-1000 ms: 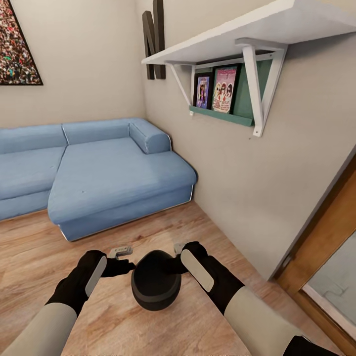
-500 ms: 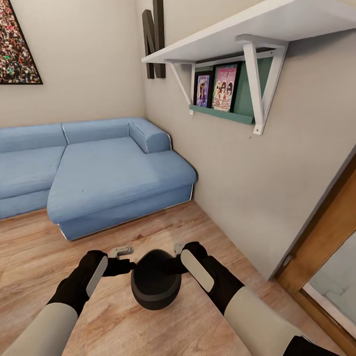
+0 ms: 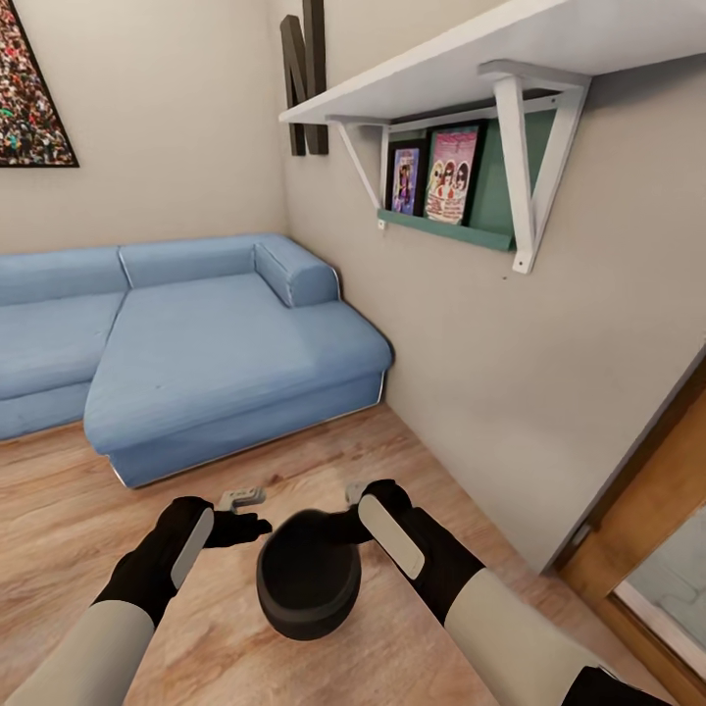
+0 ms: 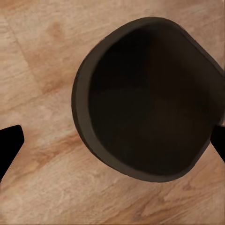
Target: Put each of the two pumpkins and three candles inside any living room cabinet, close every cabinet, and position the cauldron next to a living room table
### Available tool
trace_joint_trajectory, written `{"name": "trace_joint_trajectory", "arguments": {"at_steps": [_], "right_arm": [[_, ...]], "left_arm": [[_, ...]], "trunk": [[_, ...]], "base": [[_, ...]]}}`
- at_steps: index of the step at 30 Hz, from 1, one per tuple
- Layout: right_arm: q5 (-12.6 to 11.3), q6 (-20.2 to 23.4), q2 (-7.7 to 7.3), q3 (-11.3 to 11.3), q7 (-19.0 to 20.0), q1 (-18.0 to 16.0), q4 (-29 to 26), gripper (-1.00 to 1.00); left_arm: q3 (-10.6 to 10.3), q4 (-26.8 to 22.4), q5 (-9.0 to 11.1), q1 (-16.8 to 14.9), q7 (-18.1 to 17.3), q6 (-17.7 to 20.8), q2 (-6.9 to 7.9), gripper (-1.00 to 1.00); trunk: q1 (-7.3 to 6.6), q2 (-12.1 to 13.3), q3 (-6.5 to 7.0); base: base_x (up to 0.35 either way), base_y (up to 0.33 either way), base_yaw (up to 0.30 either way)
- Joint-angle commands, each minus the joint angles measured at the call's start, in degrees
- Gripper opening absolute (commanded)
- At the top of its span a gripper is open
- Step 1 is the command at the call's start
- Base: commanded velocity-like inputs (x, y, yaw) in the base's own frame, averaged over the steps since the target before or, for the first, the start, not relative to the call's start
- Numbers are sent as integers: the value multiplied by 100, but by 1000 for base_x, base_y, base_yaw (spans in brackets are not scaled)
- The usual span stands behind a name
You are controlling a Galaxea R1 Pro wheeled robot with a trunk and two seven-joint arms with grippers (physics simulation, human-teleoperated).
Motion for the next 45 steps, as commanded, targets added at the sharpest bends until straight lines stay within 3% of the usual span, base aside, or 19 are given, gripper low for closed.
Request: {"name": "trace_joint_trajectory", "arguments": {"at_steps": [1, 12, 25, 45], "right_arm": [[-56, 7, 0, 9, -59, -5, -4, 100], [-56, 8, 0, 9, -59, -5, -4, 100], [-56, 8, 0, 9, -59, -7, -4, 100], [-56, 5, 0, 9, -59, -10, -6, 100]], "left_arm": [[-14, -5, -4, -3, -13, 19, 2, 100], [-88, -5, -3, -3, -378, 26, 27, 100], [-93, -5, -4, -3, -413, 28, 18, 100], [-93, -5, -4, -3, -418, 22, 10, 100]], "trunk": [[1, -2, -5], [1, -2, -5], [1, -2, -5], [440, -804, -365]], "base": [[131, 0, -20], [33, 1, -47], [48, 33, -2], [0, 0, 0]]}}
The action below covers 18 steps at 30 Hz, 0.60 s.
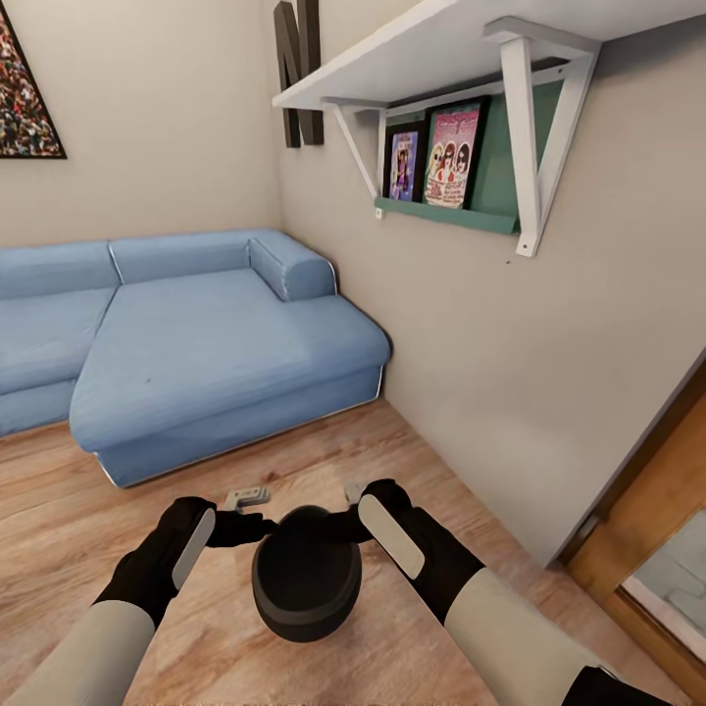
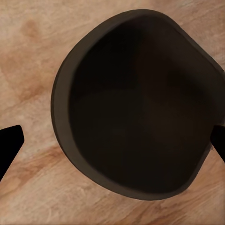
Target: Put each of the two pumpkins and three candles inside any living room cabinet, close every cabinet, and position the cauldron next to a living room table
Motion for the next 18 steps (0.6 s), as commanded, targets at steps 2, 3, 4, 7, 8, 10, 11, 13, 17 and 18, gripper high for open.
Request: {"name": "trace_joint_trajectory", "arguments": {"at_steps": [2, 3, 4, 7, 8, 10, 11, 13, 17, 18], "right_arm": [[-56, 4, 0, 9, -59, -4, -27, 100], [-56, 6, 0, 9, -59, -3, -63, 100], [-56, 7, 0, 9, -59, -2, -79, 100], [-56, 8, 0, 9, -59, -1, -125, 100], [-56, 9, 0, 9, -59, -1, -130, 100], [-56, 9, 0, 9, -59, 0, -141, 100], [-56, 9, 0, 9, -59, 0, -143, 100], [-56, 9, 0, 9, -59, 0, -148, 100], [-56, 9, 0, 9, -59, 0, -150, 100], [-56, 9, 0, 9, -59, 0, -151, 100]], "left_arm": [[-14, -5, 3, -3, -10, 17, 4, 100], [-14, -5, 3, -3, -10, 19, 6, 100], [-14, -5, 3, -3, -10, 18, 6, 100], [-14, -5, 3, -3, -10, 19, 13, 100], [-14, -5, 3, -3, -10, 19, 12, 100], [-14, -5, 3, -3, -10, 20, 12, 100], [-14, -5, 3, -3, -10, 19, 13, 100], [-14, -5, 3, -3, -10, 22, 14, 100], [-14, -5, 3, -3, -10, 20, 7, 100], [-14, -5, 3, -3, -10, 20, 8, 100]], "trunk": [[43, -84, -42], [65, -124, -60], [65, -124, -60], [87, -164, -78], [109, -204, -96], [153, -285, -131], [175, -325, -149], [210, -387, -187], [220, -392, -276], [223, -393, -298]], "base": [[0, 0, 0], [0, 0, 0], [0, 0, 0], [0, 0, 0], [0, 0, 0], [0, 0, 0], [0, 0, 0], [0, 0, 0], [0, 0, 0], [0, 0, 0]]}}
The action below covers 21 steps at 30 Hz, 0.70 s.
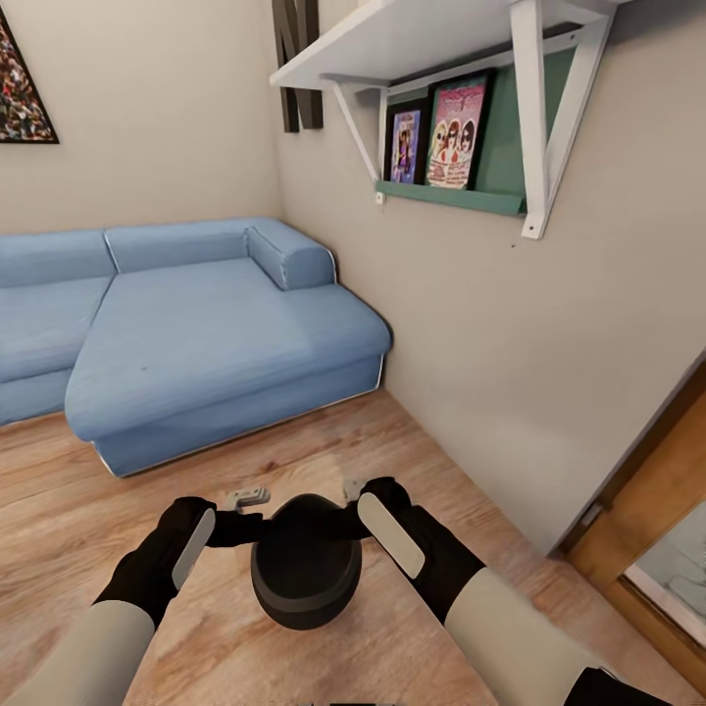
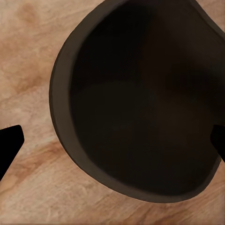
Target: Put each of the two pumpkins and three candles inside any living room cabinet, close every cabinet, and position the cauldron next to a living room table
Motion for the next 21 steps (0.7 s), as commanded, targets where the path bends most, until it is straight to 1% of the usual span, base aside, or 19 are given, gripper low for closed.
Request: {"name": "trace_joint_trajectory", "arguments": {"at_steps": [1, 10, 15, 19, 21], "right_arm": [[-56, 5, 0, 9, -59, -5, -4, 100], [-56, 5, 0, 9, -59, -5, -5, 100], [-56, 2, 0, 9, -59, -5, -5, 100], [-56, 3, 0, 9, -59, -5, -5, 100], [-56, 2, 0, 9, -59, -5, -5, 100]], "left_arm": [[-14, -5, 3, -3, -10, 18, 6, 100], [-14, -5, 3, -3, -6, 15, 6, 100], [-14, -5, 3, -3, -1, 15, 6, 100], [-14, -5, 3, -3, -1, 15, 10, 100], [-14, -5, 3, -3, -1, 15, 9, 100]], "trunk": [[1, -4, -28], [24, -16, -227], [24, -16, -227], [35, -21, -316], [35, -21, -316]], "base": [[0, 0, 0], [0, 0, 0], [0, 0, 0], [0, 0, 0], [0, 0, 0]]}}
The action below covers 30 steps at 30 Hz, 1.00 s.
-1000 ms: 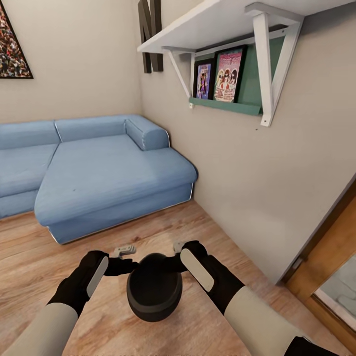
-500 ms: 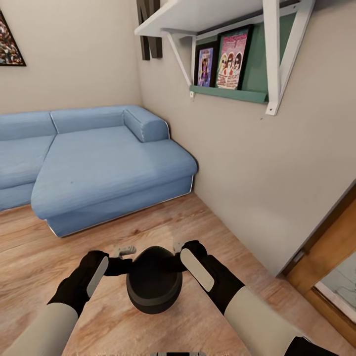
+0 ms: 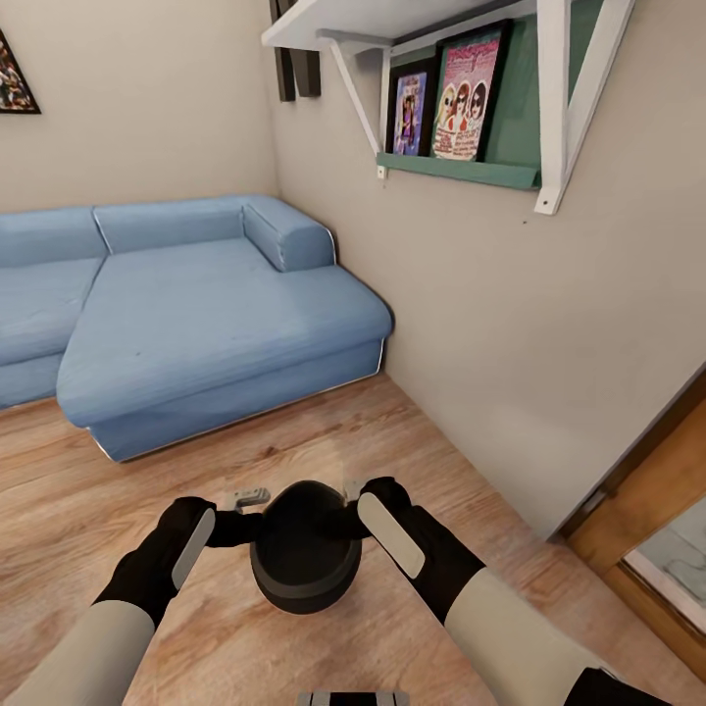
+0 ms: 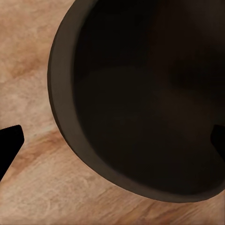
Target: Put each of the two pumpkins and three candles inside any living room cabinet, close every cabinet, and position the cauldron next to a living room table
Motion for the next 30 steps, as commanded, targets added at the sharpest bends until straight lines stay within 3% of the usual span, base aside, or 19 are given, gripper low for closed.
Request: {"name": "trace_joint_trajectory", "arguments": {"at_steps": [1, 30], "right_arm": [[-56, 5, 0, 8, -59, -5, -4, 100], [-56, 6, 0, 8, -59, -5, -4, 100]], "left_arm": [[-14, -5, 2, -2, -10, 19, 7, 100], [-14, -5, 2, -2, 14, 19, -1, 100]], "trunk": [[-1, -2, -5], [-1, -2, -5]], "base": [[0, 0, 0], [70, 6, 0]]}}
